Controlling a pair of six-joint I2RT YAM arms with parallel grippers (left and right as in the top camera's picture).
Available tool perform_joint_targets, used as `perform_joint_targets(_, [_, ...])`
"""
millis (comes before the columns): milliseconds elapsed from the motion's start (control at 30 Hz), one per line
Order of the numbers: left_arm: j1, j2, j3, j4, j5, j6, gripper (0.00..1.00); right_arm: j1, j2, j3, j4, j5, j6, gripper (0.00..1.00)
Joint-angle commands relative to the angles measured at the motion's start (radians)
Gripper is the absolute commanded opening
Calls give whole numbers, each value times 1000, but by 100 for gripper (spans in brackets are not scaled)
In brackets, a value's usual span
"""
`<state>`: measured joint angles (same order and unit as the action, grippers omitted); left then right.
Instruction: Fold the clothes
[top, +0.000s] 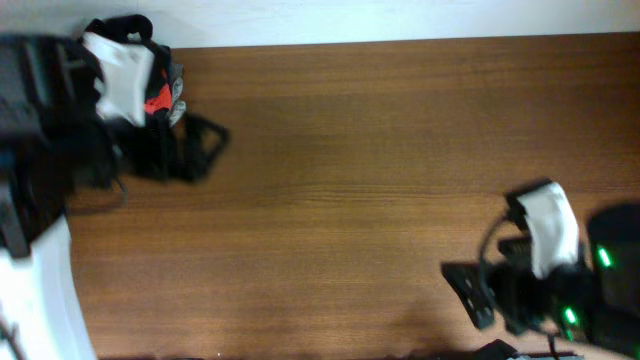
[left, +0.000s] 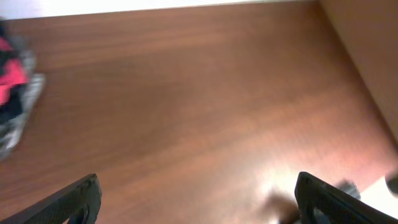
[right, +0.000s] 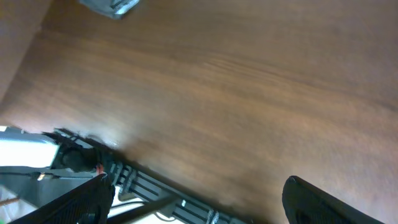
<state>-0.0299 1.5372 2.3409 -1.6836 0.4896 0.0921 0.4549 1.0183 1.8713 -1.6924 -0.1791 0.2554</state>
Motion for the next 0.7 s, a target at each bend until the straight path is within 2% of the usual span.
perform_joint_targets(0, [-114, -156, -102, 6, -132, -43, 99, 11, -126, -105, -2, 61, 69, 91])
perform_joint_targets(67, [-192, -255, -202, 40, -204, -133, 99, 10, -205, -174, 13, 65, 101, 91])
perform_joint_targets(167, [-282, -412, -384, 145, -198, -171, 99, 10, -312, -278, 57, 101, 152, 91])
perform_joint_targets(333, [-348, -661, -745, 377, -198, -175, 99, 10, -462, -451, 164, 193, 170, 92])
perform_joint_targets(400, [-348, -737, -883, 470, -198, -175, 99, 10, -500, -506, 210, 224, 170, 99])
perform_joint_targets(533, [-348, -815, -1103, 612, -198, -175, 99, 10, -520, -590, 253, 286, 169, 99])
perform_joint_targets(667, [-348, -811, -1246, 665, -199, -175, 99, 10, -519, -660, 254, 289, 169, 99])
